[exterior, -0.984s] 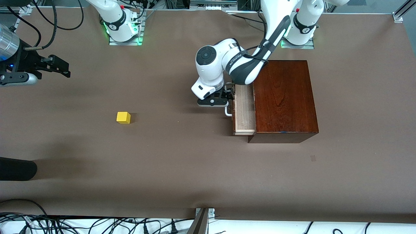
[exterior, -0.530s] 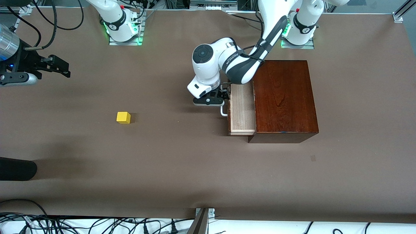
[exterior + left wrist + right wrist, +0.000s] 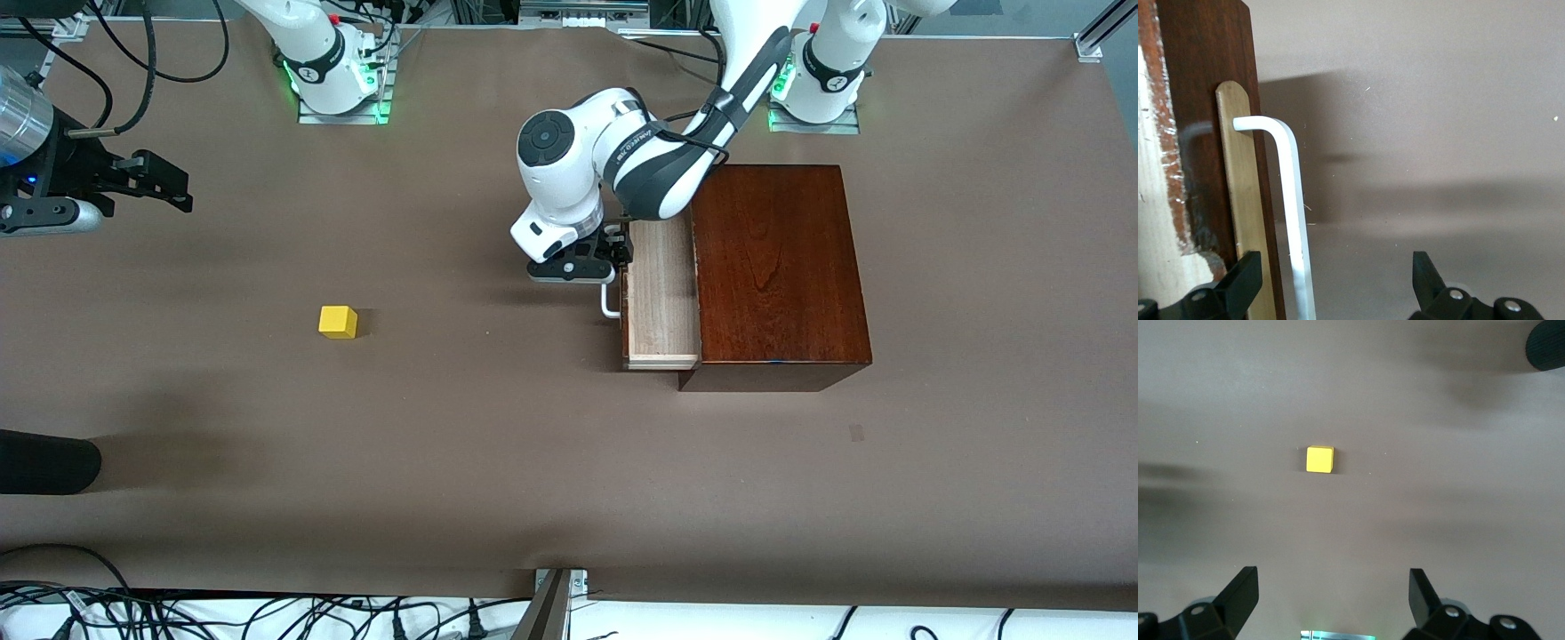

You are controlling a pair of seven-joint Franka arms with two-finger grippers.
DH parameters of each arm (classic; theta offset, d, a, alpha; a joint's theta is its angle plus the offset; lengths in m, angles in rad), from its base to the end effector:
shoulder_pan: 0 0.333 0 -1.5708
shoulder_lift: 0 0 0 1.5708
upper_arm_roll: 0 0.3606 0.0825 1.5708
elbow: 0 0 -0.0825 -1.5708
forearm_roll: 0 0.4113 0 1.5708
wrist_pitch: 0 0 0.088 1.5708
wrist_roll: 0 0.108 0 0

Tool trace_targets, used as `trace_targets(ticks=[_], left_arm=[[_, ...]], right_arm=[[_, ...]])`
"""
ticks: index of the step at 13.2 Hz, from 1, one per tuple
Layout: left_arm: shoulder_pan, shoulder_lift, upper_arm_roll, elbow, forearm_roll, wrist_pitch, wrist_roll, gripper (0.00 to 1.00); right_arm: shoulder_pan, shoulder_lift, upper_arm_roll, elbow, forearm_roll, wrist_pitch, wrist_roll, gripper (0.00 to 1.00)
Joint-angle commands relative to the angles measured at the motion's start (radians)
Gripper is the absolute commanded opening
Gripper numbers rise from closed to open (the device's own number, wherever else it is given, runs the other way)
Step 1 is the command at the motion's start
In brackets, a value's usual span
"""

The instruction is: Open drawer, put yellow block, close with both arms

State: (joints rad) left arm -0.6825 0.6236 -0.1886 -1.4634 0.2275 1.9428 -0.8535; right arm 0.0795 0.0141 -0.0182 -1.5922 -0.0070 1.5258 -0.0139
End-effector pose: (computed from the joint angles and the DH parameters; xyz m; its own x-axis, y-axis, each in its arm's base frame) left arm 0.5132 -0.5450 0.3329 0.9961 -0.0852 -0.0206 -0.0874 -0.9833 -0.1594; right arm 0.5795 0.0349 0.6455 0.9940 0.0746 -0.0805 0.0753 -0.9971 0.0061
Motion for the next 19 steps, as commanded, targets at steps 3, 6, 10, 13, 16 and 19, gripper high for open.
trace_targets(ticks=[3,6,10,13,16,19], left_arm=[[0.018,-0.025,0.017,0.148,0.000,-0.210,0.149,1.00],[0.060,-0.051,0.014,0.190,-0.019,-0.268,0.186,1.00],[0.168,-0.136,0.006,0.190,-0.020,-0.361,0.387,1.00],[0.276,-0.214,0.008,0.190,-0.020,-0.435,0.415,1.00],[0.394,-0.277,0.003,0.190,-0.020,-0.436,0.439,1.00],[0.512,-0.355,0.009,0.190,-0.108,-0.461,0.554,1.00]], right_arm=[[-0.007,0.012,0.003,0.029,-0.001,-0.009,0.000,1.00],[-0.007,0.012,0.003,0.031,-0.001,-0.009,0.000,1.00],[-0.006,0.015,0.004,0.029,0.008,0.026,-0.004,1.00],[-0.007,0.081,0.003,0.026,0.016,0.063,-0.012,1.00],[-0.001,0.191,0.006,0.029,-0.031,0.059,-0.018,1.00],[0.022,0.242,0.014,-0.009,-0.024,0.115,-0.002,1.00]])
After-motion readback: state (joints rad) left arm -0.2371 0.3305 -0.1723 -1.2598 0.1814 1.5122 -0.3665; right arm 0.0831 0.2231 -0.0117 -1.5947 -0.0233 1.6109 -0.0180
